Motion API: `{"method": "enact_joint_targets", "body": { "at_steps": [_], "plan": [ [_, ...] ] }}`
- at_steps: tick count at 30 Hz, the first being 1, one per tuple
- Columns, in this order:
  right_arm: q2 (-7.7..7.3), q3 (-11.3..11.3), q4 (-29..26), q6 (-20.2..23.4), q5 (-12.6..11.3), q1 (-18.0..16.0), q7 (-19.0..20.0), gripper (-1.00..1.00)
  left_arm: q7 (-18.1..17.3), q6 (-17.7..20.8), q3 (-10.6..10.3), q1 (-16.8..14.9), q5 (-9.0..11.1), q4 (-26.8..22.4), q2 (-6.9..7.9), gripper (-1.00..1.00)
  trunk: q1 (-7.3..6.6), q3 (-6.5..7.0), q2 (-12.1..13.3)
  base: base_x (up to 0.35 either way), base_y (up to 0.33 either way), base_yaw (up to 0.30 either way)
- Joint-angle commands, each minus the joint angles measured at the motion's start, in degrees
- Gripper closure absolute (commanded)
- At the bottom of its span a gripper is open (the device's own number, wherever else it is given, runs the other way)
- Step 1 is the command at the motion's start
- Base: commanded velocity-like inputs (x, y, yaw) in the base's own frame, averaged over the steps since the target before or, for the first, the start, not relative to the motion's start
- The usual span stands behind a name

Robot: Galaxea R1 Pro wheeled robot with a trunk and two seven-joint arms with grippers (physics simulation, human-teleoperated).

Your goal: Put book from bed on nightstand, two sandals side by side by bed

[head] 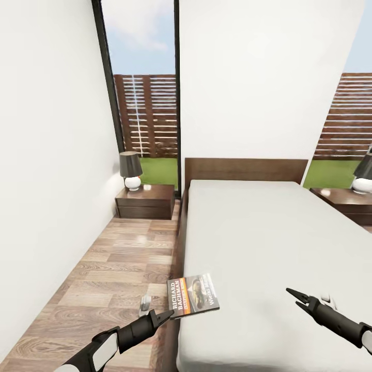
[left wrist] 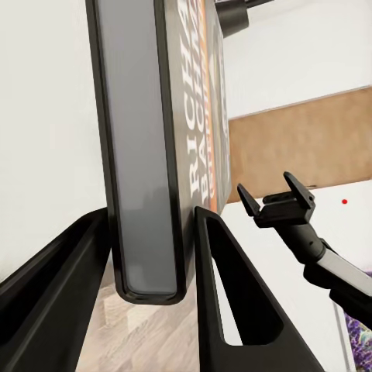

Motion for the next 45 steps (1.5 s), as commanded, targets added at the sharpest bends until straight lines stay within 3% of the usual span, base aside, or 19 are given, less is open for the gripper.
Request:
{"method": "enact_joint_targets", "body": {
  "at_steps": [1, 5, 6, 8, 24, 43, 45],
  "plan": [
    [-0.04, 0.4, 0.0, 0.5, -0.6, 0.0, 0.1, -1.00, -0.1, 0.6, -0.3, 0.0, 0.6, 0.0, 0.04, 1.00, 0.00, -0.06, 0.0, 0.000, 0.000, 0.000],
    [-0.01, 0.4, 0.0, 0.3, -0.5, 0.0, 0.1, -1.00, -0.1, 0.6, -0.3, 0.0, 0.6, 0.0, 0.04, 1.00, 0.00, -0.06, 0.0, 0.000, 0.000, 0.000],
    [0.04, 0.4, 0.0, -3.5, -0.5, 0.0, 0.2, -1.00, -0.1, 0.6, -0.4, 0.0, 0.6, 0.0, 0.04, 1.00, 0.00, -0.06, 0.0, 0.000, 0.000, 0.000],
    [0.05, 0.4, 0.1, -4.7, -0.5, 0.0, 0.2, -1.00, -0.1, 0.6, -0.3, 0.0, 0.6, 0.0, 0.04, 1.00, 0.00, -0.06, 0.0, 0.000, 0.000, 0.000],
    [0.05, 0.4, 0.1, -5.3, -0.5, 0.0, 0.1, -1.00, 0.1, 0.6, -0.3, 0.0, 0.6, 0.0, 0.04, 1.00, 0.00, -0.06, 0.0, 0.000, 0.000, 0.000],
    [0.05, 0.4, 0.4, -5.5, -0.5, 0.4, 0.1, -1.00, -0.2, 0.4, -0.4, 0.0, 0.5, 0.0, 0.13, 1.00, -4.17, 3.35, 7.6, 0.000, 0.000, 0.000],
    [0.05, 0.4, 2.1, -5.7, -0.4, 0.5, 0.0, -1.00, -0.2, -0.8, -0.5, 0.0, 0.5, 0.1, 1.11, 1.00, -4.61, 3.71, 8.4, 0.000, 0.000, 0.000]
  ]
}}
